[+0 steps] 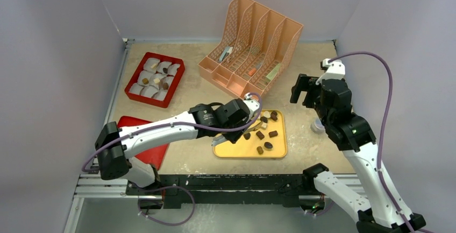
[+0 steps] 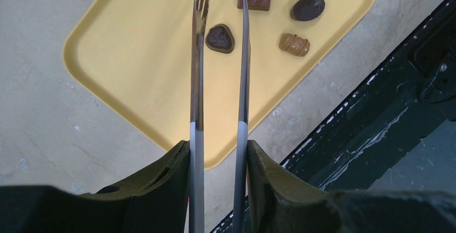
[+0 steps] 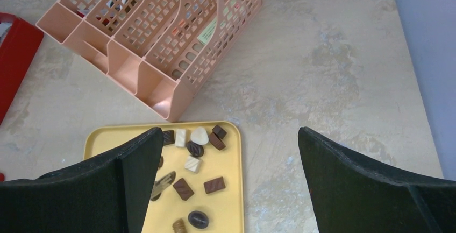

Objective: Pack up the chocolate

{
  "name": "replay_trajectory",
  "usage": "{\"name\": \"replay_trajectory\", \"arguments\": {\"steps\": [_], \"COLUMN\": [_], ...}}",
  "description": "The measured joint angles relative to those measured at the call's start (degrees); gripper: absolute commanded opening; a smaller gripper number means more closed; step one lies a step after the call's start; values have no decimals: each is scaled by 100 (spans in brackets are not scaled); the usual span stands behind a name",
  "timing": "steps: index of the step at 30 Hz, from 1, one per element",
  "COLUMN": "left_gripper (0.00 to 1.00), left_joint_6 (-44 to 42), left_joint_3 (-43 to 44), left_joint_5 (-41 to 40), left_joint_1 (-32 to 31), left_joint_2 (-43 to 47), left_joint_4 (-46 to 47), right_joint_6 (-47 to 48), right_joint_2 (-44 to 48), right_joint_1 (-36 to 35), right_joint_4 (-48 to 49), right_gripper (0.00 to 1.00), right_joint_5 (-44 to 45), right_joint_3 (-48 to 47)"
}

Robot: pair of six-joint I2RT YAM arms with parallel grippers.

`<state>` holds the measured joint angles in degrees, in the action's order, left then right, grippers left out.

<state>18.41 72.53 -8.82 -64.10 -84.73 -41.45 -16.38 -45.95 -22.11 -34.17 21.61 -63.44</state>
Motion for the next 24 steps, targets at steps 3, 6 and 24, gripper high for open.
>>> {"name": "replay_trajectory", "arguments": {"steps": [3, 6, 24], "left_gripper": [39, 39, 40], "left_joint_6": [0, 0, 4], "left_joint_3": [0, 0, 186], "left_joint_5": [2, 2, -127], "left_joint_1": [-140, -232, -542], "left_joint_2": [-151, -238, -828], "left_joint_4": [7, 11, 24], "right_joint_6": [22, 57, 146], "right_joint_2": [63, 136, 221], "right_joint_1": [0, 0, 0], "right_joint_4": [-7, -9, -13], "right_gripper": [97, 97, 97], "right_joint_5": [11, 44, 144], "right_joint_3": [-42, -42, -42]}}
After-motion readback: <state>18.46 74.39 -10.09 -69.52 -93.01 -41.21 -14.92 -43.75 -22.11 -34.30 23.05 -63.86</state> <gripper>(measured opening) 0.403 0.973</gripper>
